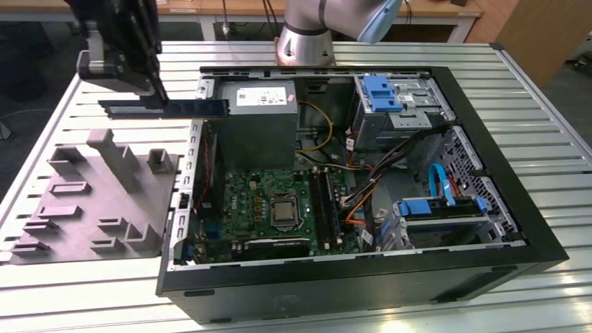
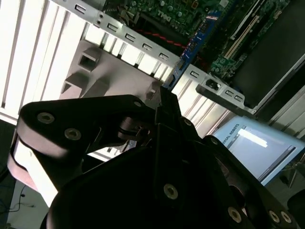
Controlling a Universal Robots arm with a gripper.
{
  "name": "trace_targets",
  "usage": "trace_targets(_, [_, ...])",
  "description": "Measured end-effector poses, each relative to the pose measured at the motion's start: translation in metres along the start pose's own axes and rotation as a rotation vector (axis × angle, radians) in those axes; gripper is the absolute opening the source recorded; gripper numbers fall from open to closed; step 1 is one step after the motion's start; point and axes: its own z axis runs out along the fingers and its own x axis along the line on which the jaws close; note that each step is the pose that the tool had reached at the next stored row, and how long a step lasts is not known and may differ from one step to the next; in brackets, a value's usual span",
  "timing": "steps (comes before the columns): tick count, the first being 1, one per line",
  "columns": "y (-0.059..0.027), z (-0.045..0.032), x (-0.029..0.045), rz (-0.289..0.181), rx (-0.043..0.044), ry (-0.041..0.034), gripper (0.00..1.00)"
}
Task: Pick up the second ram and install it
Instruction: 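Pick up the second ram and move it above second insertion slot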
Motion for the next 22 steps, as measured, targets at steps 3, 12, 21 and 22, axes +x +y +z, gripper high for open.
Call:
trace_targets(3, [-0.0128, 0.0005, -0.0004, 0.000, -0.0001, -0.0008, 0.12])
trace_targets(12, [-0.0437, 0.0030, -0.0012, -0.002, -0.0004, -0.0018, 0.12])
trace_targets(21, [-0.0585, 0.0092, -0.0014, -0.013, -0.0015, -0.0020, 0.12])
trace_targets(22, [-0.0616, 0.0100, -0.0015, -0.014, -0.0018, -0.0020, 0.12])
